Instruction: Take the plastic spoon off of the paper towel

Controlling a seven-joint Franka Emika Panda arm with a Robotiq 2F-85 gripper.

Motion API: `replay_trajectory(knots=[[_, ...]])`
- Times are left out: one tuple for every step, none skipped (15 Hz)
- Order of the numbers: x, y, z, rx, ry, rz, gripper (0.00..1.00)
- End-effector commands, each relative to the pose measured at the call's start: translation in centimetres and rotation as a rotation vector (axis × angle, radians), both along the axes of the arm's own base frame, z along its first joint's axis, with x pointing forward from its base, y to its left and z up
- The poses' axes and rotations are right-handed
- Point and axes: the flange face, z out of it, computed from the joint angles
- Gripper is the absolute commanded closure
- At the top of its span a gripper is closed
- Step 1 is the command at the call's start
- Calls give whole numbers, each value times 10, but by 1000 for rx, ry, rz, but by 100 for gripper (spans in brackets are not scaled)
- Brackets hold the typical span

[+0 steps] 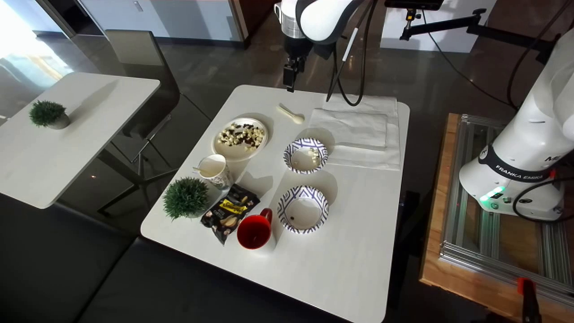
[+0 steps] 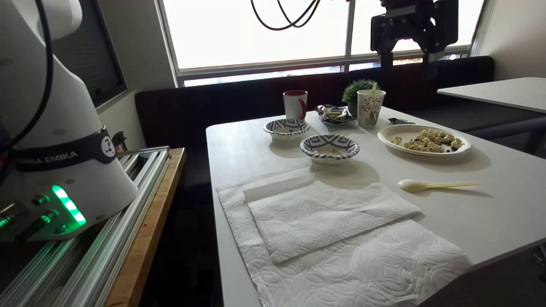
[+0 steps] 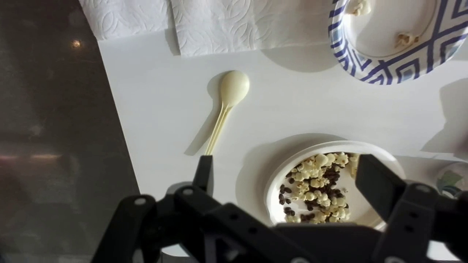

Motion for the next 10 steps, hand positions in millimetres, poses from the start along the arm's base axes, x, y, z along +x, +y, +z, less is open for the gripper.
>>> replay_trajectory(knots=[[-1,0,1,0,3,4,0],[-2,0,0,0,6,6,0],[-3,0,-1,0,7,7,0],[-3,-1,-1,0,7,8,0],[-3,-1,-1,0,7,8,0],[-3,-1,-1,-1,7,9,0],[-3,-1,-1,-1,7,10,0],[-3,-1,-1,-1,8,10,0],[-3,-1,-1,-1,8,11,0],[-3,-1,-1,-1,8,11,0]])
